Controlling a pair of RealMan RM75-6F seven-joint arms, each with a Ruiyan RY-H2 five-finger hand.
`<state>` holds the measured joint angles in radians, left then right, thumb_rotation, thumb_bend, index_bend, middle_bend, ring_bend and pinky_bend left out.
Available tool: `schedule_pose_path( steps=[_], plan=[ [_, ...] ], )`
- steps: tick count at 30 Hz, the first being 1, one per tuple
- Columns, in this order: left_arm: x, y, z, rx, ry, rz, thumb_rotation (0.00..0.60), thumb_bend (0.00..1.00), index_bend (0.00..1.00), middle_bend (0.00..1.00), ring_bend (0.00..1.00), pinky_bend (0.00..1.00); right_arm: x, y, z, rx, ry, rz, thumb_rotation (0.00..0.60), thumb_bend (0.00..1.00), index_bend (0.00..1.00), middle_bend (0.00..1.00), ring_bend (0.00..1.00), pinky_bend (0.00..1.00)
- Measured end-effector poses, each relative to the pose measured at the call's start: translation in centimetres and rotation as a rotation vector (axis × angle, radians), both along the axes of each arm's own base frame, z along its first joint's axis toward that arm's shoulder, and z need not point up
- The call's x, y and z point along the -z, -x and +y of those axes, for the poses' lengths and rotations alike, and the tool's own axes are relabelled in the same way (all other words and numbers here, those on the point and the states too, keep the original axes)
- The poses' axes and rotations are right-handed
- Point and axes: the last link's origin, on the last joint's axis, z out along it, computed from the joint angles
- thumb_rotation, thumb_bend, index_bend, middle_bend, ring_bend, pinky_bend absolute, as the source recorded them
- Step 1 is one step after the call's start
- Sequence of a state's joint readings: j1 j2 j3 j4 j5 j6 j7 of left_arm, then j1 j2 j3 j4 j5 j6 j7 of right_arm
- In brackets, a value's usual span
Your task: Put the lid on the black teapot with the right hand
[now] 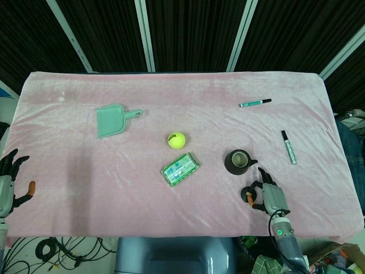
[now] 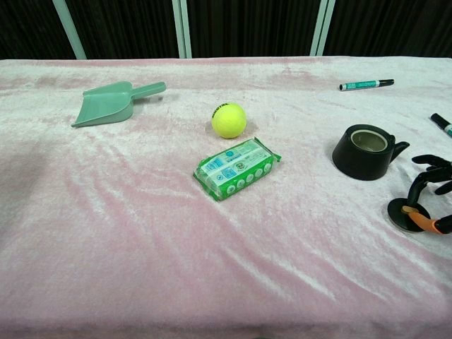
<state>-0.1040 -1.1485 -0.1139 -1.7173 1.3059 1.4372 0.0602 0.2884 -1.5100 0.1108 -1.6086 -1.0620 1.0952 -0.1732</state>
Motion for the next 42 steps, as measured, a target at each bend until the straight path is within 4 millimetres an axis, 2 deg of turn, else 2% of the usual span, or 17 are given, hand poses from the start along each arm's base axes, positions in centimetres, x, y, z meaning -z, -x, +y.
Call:
schedule_pose_path(
  steps=[27,42],
  plan=[
    [0.0,0.0,0.0,0.0,0.0,0.001,0.6,0.44,0.16,0.0,0.0,0.1,-0.2,-0.1,-0.3,-0.022,0.004,-0.021,0.6,0.31,0.6,0.0,0.03,0.18],
    [0.0,0.0,0.0,-0.002,-0.002,0.002,0.6,0.44,0.16,0.0,0.0,0.1,-0.9,-1.0,-0.7,-0.041,0.024,-0.039,0.6,0.33,0.6,0.0,0.03,0.18]
  ],
)
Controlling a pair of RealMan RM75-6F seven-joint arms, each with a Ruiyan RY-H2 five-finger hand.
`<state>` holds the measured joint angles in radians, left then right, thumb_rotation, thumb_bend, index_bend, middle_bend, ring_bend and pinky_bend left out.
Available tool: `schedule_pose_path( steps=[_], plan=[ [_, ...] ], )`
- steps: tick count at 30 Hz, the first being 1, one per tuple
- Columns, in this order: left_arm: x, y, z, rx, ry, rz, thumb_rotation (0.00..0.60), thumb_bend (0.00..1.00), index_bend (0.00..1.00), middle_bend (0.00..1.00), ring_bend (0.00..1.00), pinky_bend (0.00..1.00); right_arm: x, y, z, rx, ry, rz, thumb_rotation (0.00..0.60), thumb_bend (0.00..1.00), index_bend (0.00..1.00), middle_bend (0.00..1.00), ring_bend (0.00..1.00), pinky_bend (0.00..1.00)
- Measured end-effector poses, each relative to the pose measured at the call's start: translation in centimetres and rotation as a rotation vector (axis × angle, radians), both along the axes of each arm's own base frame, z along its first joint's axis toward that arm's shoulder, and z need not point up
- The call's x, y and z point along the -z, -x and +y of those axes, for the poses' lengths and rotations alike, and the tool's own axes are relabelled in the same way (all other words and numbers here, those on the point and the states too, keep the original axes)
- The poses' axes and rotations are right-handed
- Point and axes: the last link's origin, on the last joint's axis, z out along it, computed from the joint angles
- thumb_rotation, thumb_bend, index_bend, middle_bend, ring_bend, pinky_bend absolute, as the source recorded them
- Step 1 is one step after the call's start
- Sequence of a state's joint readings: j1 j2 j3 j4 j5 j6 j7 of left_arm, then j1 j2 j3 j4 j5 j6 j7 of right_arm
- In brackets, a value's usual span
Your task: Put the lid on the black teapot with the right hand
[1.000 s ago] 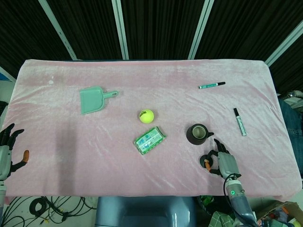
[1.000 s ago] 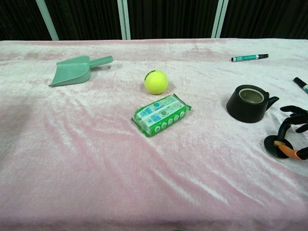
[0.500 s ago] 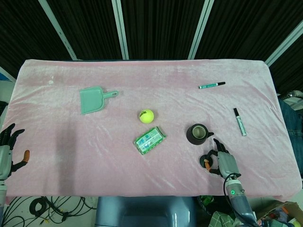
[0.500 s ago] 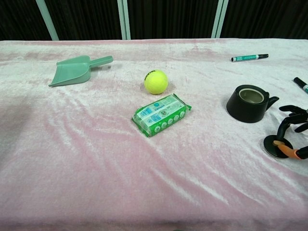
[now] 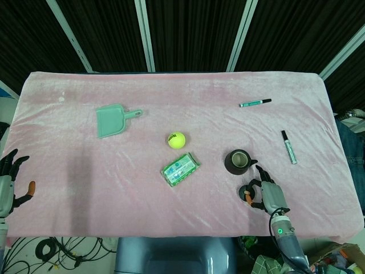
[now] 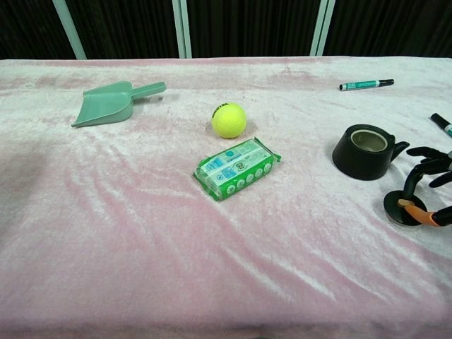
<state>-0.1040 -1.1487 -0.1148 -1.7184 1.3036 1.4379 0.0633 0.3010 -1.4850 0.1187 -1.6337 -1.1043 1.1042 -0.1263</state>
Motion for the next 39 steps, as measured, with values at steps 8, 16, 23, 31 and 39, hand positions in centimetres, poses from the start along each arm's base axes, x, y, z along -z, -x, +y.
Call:
schedule_pose_path(
  steps=[8,16,23,31,39],
  plan=[
    [0.0,0.0,0.0,0.001,-0.001,-0.001,0.6,0.44,0.16,0.0,0.0,0.1,-0.9,-0.6,-0.1,-0.015,0.02,-0.009,0.6,0.33,0.6,0.0,0.03,0.18],
    [0.0,0.0,0.0,0.003,0.0,-0.001,0.6,0.44,0.16,0.0,0.0,0.1,-3.3,-2.3,-0.5,-0.051,0.031,0.0,0.6,0.33,0.6,0.0,0.03,0.18],
    [0.0,0.0,0.0,0.0,0.0,-0.003,0.6,0.44,0.16,0.0,0.0,0.1,-6.3,-4.2,-3.1,-0.069,0.039,0.043,0.6,0.33,0.61,0.0,0.03,0.18],
    [0.0,0.0,0.1,-0.001,0.0,-0.002,0.6,0.44,0.16,0.0,0.0,0.1,-8.2,-6.7,-6.9,-0.082,0.017,0.03,0.6,0.33,0.61,0.0,0.03,0.18],
    [0.0,0.0,0.2,-0.002,-0.001,-0.003,0.6,0.44,0.16,0.0,0.0,0.1,-8.1,-7.2,-10.5,-0.046,-0.016,0.065,0.6,0.33,0.61,0.0,0.03,0.18]
  ],
)
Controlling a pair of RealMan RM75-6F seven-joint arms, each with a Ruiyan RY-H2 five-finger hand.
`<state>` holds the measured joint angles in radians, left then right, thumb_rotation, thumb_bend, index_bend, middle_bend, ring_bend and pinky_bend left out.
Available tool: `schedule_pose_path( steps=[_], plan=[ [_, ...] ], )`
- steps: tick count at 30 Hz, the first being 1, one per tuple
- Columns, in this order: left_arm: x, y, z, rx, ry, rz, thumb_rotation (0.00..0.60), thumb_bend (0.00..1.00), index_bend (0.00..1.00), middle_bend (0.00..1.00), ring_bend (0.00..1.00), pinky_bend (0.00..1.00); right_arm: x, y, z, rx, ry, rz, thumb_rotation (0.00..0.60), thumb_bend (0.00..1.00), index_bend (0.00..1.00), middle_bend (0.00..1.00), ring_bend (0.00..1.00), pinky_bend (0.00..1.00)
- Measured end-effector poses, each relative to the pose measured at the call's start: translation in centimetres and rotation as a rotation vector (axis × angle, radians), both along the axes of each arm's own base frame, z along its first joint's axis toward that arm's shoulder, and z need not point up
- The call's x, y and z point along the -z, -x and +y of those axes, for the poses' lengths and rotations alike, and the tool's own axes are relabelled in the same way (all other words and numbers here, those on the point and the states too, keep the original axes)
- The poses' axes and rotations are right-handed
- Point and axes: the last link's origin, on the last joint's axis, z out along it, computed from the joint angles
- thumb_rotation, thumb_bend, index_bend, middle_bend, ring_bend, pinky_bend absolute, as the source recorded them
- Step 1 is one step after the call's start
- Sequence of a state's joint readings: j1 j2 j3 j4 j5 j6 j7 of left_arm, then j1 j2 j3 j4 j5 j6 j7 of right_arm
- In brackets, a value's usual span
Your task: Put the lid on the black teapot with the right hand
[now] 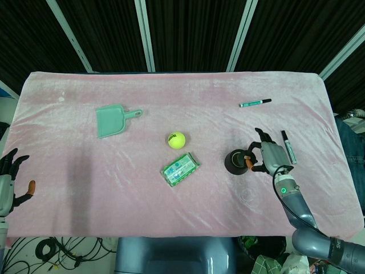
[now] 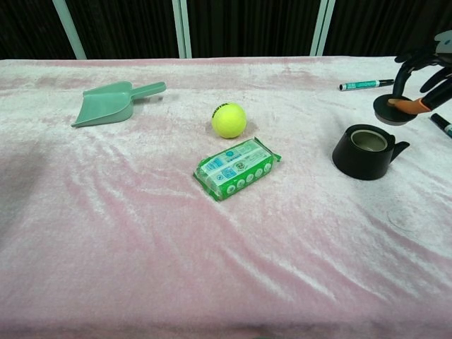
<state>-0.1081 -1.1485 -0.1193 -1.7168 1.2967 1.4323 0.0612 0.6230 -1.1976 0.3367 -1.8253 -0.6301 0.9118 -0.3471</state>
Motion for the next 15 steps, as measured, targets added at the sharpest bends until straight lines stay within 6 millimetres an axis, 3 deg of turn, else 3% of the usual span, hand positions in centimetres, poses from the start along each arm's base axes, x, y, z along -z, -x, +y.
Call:
schedule_pose_path(
  steps=[9,15],
  plan=[
    [-0.1,0.0,0.2,-0.001,0.001,-0.002,0.6,0.44,0.16,0.0,0.0,0.1,1.8,0.2,-1.9,0.043,-0.026,0.008,0.6,0.33,0.61,0.0,0.03,0.18],
    [0.0,0.0,0.2,0.001,0.003,0.0,0.6,0.44,0.16,0.0,0.0,0.1,2.3,0.7,-2.0,0.062,-0.04,0.01,0.6,0.33,0.61,0.0,0.03,0.18]
  ],
)
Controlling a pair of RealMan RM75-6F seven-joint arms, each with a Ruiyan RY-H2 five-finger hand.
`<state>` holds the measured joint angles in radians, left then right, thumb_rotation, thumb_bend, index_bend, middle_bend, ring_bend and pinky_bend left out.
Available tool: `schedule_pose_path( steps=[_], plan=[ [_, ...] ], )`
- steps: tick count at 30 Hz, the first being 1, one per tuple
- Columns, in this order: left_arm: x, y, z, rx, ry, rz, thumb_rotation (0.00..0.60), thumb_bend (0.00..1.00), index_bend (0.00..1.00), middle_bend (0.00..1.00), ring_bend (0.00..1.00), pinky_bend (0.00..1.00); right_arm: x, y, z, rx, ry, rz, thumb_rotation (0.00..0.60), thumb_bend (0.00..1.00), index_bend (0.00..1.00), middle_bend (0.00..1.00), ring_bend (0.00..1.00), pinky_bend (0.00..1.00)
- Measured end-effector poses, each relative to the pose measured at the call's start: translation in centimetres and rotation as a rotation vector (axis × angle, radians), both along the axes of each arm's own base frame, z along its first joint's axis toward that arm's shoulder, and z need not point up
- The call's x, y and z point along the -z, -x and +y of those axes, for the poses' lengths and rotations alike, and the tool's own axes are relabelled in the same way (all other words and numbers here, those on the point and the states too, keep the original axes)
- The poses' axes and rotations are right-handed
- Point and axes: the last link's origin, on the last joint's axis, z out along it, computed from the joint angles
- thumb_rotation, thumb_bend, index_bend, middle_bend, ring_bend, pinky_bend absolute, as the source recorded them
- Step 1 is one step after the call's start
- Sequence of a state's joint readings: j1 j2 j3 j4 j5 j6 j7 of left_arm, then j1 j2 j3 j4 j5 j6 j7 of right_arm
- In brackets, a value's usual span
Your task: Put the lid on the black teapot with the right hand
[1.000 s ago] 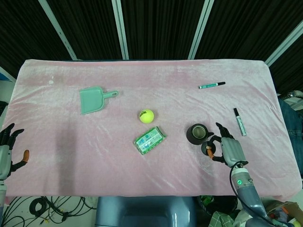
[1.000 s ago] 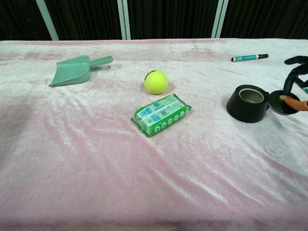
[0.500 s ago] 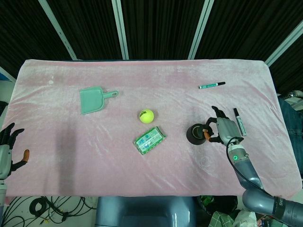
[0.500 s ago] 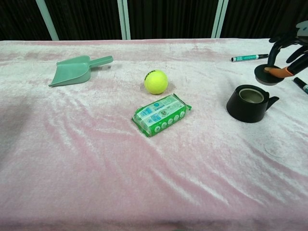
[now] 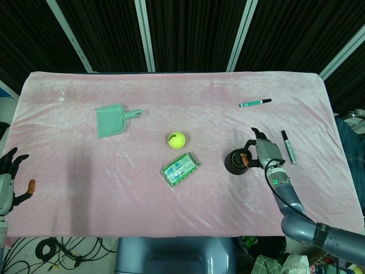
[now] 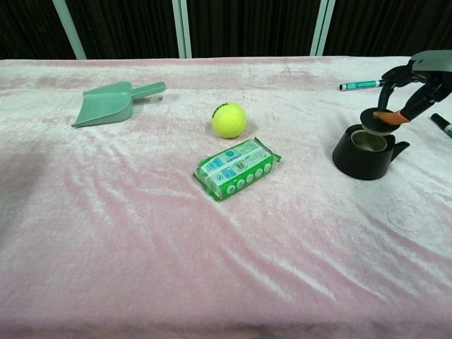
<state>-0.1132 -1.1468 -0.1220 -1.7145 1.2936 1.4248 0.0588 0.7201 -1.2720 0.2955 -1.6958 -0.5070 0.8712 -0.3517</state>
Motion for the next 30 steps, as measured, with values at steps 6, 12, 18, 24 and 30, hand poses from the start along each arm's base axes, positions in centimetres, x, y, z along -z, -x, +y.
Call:
schedule_pose_path(
  steps=[6,12,18,24,30],
  plan=[
    [0.1,0.0,-0.1,0.001,-0.001,0.0,0.6,0.44,0.16,0.0,0.0,0.1,0.4,0.0,-0.3,0.005,-0.011,-0.01,0.6,0.33,0.61,0.0,0.03,0.18],
    [0.0,0.0,-0.1,0.0,-0.004,0.0,0.6,0.44,0.16,0.0,0.0,0.1,0.9,0.1,-0.7,0.008,-0.017,-0.006,0.6,0.33,0.61,0.0,0.03,0.18],
    [0.0,0.0,0.0,0.0,-0.004,0.0,0.6,0.44,0.16,0.0,0.0,0.1,1.3,0.3,-0.9,0.017,-0.024,-0.006,0.6,0.33,0.61,0.0,0.03,0.18],
    [0.0,0.0,0.0,0.0,-0.003,0.001,0.6,0.44,0.16,0.0,0.0,0.1,1.5,0.5,-0.9,0.023,-0.031,-0.005,0.6,0.33,0.61,0.0,0.03,0.18],
    [-0.1,0.0,-0.1,-0.001,-0.005,0.0,0.6,0.44,0.16,0.0,0.0,0.1,1.9,0.8,-1.0,0.031,-0.037,-0.004,0.6,0.34,0.61,0.0,0.03,0.18]
  ],
)
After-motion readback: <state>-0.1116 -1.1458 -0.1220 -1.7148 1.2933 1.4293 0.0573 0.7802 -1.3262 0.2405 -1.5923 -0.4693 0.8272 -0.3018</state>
